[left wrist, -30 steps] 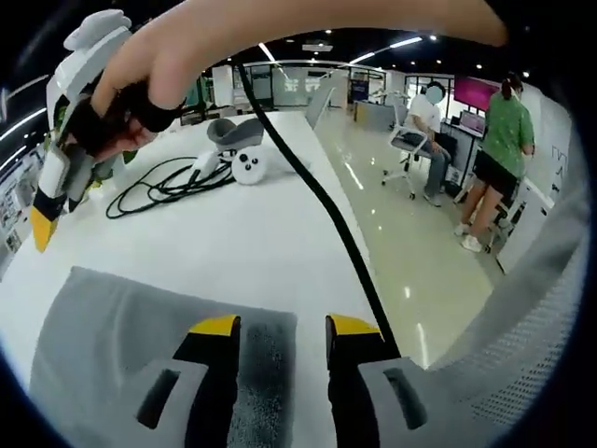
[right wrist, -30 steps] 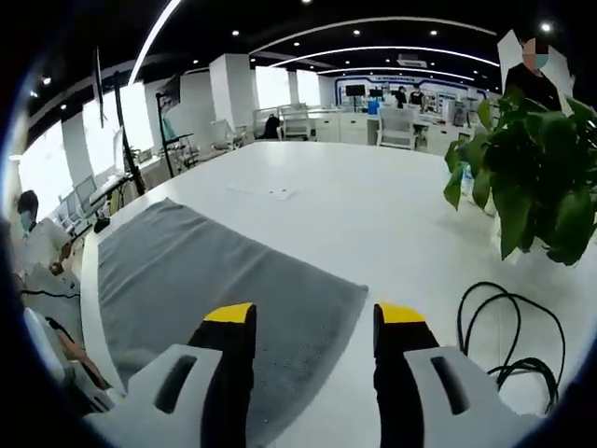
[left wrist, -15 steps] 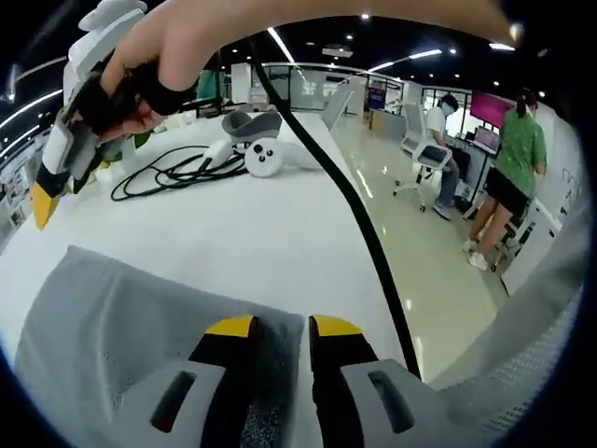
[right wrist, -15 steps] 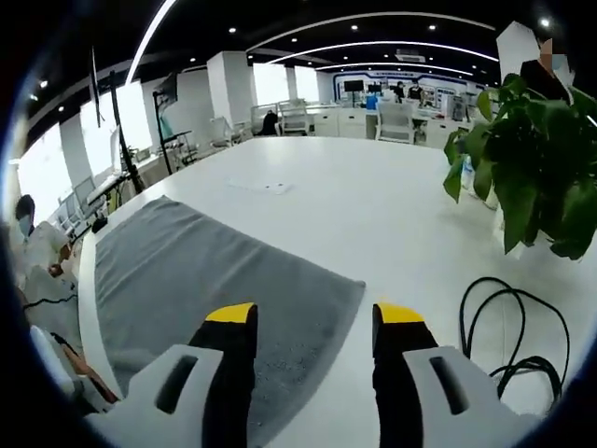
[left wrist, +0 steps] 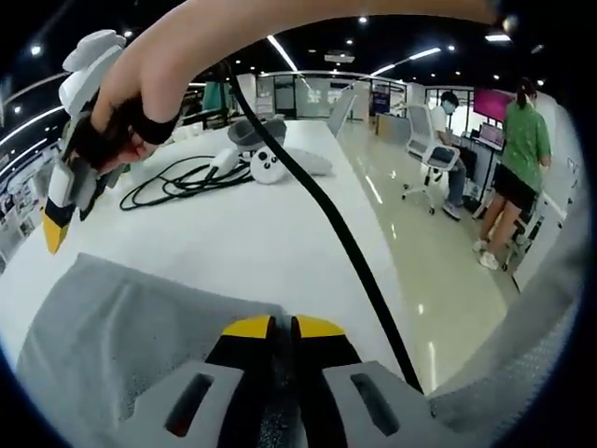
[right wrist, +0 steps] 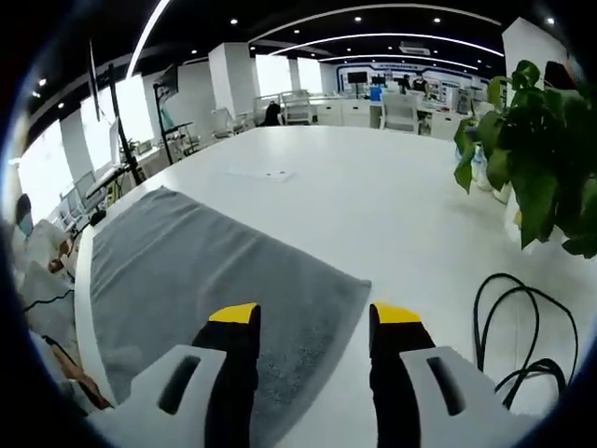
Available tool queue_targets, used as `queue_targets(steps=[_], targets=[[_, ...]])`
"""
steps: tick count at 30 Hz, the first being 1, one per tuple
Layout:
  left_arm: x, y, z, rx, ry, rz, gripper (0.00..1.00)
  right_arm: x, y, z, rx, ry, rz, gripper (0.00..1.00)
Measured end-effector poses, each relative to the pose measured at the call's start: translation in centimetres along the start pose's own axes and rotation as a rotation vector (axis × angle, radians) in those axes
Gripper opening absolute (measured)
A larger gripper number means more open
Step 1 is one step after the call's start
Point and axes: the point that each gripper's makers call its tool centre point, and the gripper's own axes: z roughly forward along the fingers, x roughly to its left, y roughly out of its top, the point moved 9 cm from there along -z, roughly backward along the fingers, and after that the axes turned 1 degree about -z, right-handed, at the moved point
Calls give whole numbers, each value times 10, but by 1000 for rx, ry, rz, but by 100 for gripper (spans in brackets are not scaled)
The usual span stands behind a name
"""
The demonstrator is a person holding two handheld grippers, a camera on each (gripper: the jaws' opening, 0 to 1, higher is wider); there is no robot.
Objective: Fold the towel on the table until its edges align and the towel forms a compact rectangular stack.
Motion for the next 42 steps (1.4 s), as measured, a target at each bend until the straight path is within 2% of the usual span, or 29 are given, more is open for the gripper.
queue_targets(steps=[7, 15, 18, 20, 26, 30, 33, 34, 35, 37, 40, 42], targets=[[2, -1, 1, -3, -19, -19, 7, -6, -3, 8, 21, -27, 10, 43], [4, -1, 0, -1, -38, -39, 7, -14, -5, 32, 54, -44, 23, 42], [4, -1, 0, -2, -41, -36, 7, -17, -4, 40, 53, -51, 38, 39], [5, -1, 0, 0, -43, -33, 7, -20, -3, 45, 38, -60, 80, 38], [6, 0, 0, 2, -48, -39, 7, -37, -4, 60, 41, -96, 97, 33], [6, 0, 0, 2, -47, -36, 7, -34, -7, 61, 46, -109, 104, 23], [6, 0, 0, 1, -49, -35, 7, -37, -14, 63, 72, -122, 99, 21], [6, 0, 0, 0, -52, -37, 7, -37, -13, 64, 52, -115, 72, 19], [7, -1, 0, 0, -54, -39, 7, -36, -15, 63, 59, -122, 91, 17], [7, -1, 0, -1, -59, -40, 7, -31, -14, 60, 57, -97, 52, 7], [7, -1, 0, -1, -58, -43, 7, -27, -16, 59, 39, -96, 26, 6], [7, -1, 0, -1, -58, -41, 7, -27, -16, 58, 26, -87, 37, 4]])
